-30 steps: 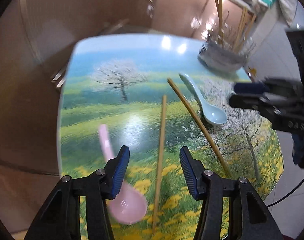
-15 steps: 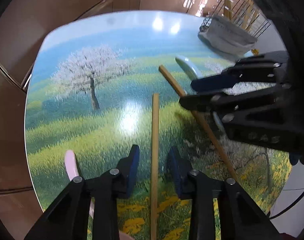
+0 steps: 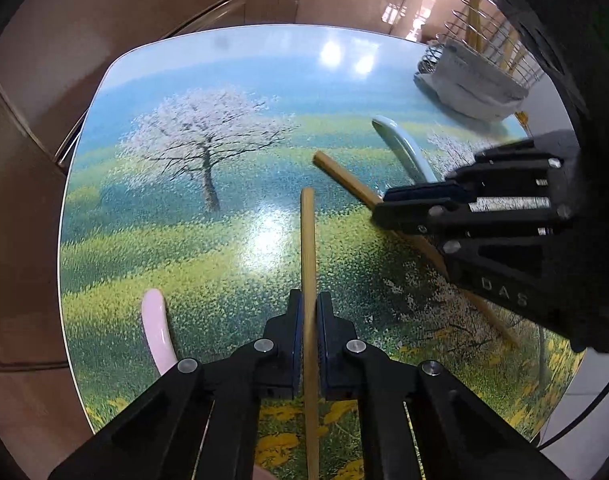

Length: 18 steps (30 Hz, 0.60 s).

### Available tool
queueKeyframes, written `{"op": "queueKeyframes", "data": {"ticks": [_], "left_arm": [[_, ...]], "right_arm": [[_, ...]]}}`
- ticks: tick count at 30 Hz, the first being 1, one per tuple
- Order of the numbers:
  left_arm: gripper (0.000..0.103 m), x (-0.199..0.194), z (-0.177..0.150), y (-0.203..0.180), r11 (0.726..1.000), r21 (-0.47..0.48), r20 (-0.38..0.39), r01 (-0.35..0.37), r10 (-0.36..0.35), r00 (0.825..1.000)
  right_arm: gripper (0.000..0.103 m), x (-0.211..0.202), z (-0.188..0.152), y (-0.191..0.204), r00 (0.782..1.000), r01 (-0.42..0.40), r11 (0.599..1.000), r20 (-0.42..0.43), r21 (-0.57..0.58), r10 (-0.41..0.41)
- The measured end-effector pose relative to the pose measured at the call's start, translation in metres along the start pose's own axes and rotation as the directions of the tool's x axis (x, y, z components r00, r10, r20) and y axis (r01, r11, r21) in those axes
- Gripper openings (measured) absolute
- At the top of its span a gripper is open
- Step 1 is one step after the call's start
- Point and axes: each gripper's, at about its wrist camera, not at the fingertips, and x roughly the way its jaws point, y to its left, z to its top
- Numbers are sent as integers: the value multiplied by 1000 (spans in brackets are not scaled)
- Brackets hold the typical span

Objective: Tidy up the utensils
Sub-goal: 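Lift both chopsticks and carry them over the wire holder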

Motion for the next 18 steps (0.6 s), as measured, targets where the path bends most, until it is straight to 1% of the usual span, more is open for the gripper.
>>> {"op": "queueKeyframes", "data": {"ticks": [5,9,13,18], "left_arm": [[6,-26,-8,6,999,-36,67,10,-8,998],[6,-53,-19,6,998,-54,121,27,-20,992],[6,-84,-33,-2,998,-51,177,44,-34,984],[6,-125,-36,-19,997,-38,248,62,-51,968]], "right_arm": [[6,-21,-12,3,997,-34,999,63,27,32],[6,-54,-35,3,989,-66,997,138,47,59],[6,-90,-60,5,975,-82,994,214,73,64],[6,-143,-89,2,952,-69,992,303,104,34]]}}
